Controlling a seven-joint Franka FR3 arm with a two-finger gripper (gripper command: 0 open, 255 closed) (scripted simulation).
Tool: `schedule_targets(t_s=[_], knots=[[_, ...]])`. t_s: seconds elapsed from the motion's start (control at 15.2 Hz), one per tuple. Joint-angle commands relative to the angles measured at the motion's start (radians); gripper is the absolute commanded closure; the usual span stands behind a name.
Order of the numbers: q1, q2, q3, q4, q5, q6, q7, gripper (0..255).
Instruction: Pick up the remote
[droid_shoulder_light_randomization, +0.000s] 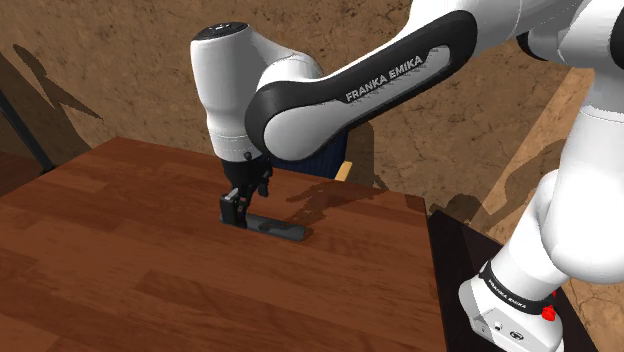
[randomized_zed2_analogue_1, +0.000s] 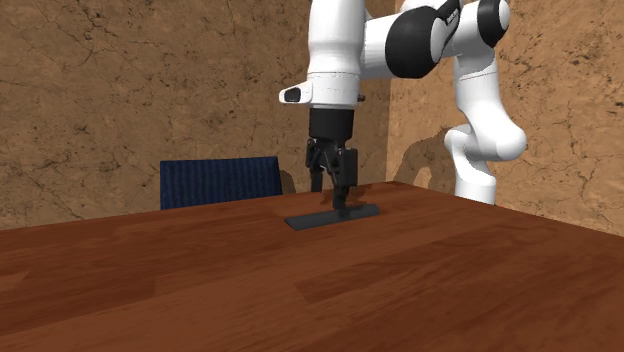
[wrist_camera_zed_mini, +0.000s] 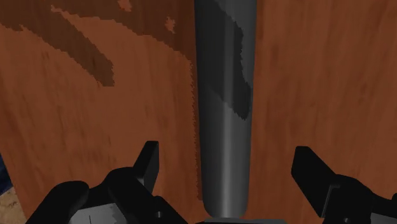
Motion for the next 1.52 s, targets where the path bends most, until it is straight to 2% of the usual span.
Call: schedule_targets(t_s=[0.0, 0.33, 0.4, 0.99, 1.45], knots=[[0.004, 0.017, -0.002, -0.008, -0.011, 0.022, 0.009, 0], [0.008, 0.038, -0.007, -0.031, -0.027, 0.062, 0.022, 0], [0.008, 0.04, -0.007, -0.029, -0.028, 0.062, 0.022, 255], [0.007, 0.038, -0.007, -0.031, -0.027, 0.062, 0.022, 255], [0.001, -0.001, 0.002, 0.017, 0.003, -0.018, -0.002, 255]])
